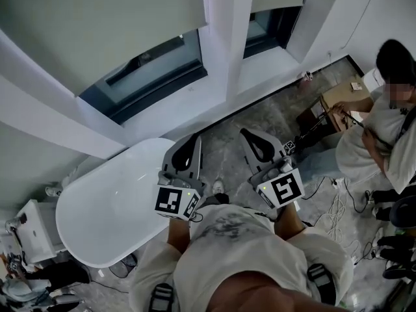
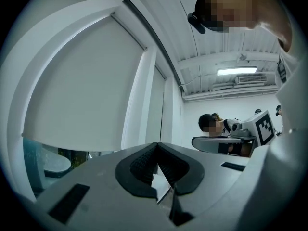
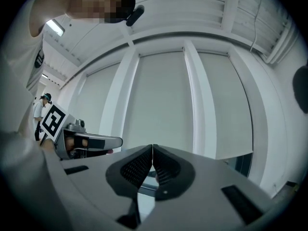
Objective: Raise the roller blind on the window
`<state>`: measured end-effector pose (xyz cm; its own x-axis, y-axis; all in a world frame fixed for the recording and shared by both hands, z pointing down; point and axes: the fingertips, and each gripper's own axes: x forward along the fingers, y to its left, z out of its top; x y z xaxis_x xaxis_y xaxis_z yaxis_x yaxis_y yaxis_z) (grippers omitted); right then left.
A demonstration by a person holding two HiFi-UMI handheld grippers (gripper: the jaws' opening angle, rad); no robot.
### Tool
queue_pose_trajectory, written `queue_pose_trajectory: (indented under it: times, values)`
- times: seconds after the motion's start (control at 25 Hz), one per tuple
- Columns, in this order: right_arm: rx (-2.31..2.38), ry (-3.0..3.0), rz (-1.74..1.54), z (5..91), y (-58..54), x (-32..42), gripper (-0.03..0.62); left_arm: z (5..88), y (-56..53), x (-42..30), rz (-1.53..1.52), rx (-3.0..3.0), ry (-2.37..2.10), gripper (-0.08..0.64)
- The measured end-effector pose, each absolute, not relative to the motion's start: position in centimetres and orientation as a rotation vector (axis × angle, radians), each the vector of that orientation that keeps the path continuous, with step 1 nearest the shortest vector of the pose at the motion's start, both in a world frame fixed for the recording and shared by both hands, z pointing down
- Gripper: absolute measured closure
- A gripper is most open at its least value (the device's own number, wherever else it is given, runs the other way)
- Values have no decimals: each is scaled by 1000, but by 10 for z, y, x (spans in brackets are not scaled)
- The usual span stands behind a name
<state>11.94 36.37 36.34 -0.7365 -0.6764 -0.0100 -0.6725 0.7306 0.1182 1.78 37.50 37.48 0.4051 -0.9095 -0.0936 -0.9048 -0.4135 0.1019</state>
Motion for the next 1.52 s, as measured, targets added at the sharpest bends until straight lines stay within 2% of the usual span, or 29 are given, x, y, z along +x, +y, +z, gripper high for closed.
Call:
queue_pose_trajectory:
  times: [0.88,1.52]
  values:
    - [1141,-2882,-158,361,245,91,531,362,258,-3,-170,2647,-1697,554]
    - [995,-2962,-99,361,100,98,531,362,120,8,-122,2556,-1828,554]
